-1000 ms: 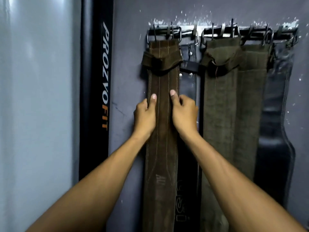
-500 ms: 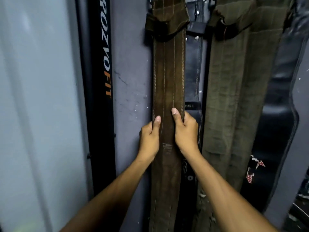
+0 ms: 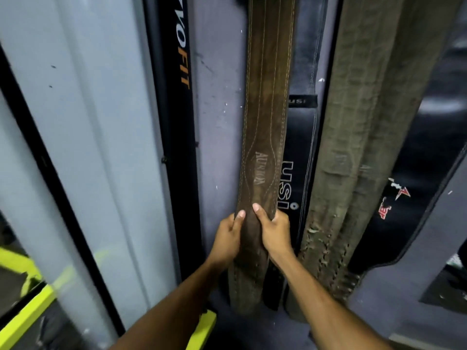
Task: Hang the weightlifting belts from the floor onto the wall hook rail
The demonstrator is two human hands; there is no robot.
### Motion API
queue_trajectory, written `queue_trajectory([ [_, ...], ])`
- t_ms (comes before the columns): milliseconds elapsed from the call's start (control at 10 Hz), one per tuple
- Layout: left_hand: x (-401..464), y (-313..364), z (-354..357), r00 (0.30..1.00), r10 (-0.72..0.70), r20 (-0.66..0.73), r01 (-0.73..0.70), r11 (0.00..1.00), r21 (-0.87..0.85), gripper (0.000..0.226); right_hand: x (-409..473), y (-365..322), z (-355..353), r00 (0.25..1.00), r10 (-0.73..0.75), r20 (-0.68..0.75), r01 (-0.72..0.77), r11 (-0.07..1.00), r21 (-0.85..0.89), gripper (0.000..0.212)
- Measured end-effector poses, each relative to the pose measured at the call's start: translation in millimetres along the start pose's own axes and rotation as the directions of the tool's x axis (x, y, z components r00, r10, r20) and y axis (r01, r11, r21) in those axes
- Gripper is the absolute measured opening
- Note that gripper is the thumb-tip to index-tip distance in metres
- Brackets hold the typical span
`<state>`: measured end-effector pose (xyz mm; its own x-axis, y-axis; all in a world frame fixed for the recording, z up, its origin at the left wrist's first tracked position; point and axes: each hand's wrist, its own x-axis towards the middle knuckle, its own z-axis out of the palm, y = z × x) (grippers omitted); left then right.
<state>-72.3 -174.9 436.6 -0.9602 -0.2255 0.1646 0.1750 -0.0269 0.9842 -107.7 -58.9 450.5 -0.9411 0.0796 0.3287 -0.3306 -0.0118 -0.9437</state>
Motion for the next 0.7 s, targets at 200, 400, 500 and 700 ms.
queue_trajectory([
  [200, -40, 0, -15, 0.999, -0.035, 0.021, 0.034, 0.996, 0.078, 0.041, -43, 7, -8, 0.996, 0.008, 0.088, -0.008, 1.0, 0.008, 0.008],
  [400, -86, -21, -42, 0.975, -0.188, -0.115, 0.217, 0.911, 0.351, 0.038, -100, 33, -49, 0.955, 0.21, 0.208, -0.174, 0.968, -0.18, 0.055],
  [500, -109, -21, -50, 0.978, -0.186, -0.092, 0.207, 0.826, 0.524, 0.03, -117, 25, -77, 0.945, 0.299, 0.133, -0.258, 0.931, -0.259, 0.071],
  [700, -147, 8, -51, 0.992, -0.097, 0.075, 0.018, 0.72, 0.694, 0.054, -143, -23, -135, 0.971, 0.233, 0.054, -0.18, 0.859, -0.48, 0.065],
])
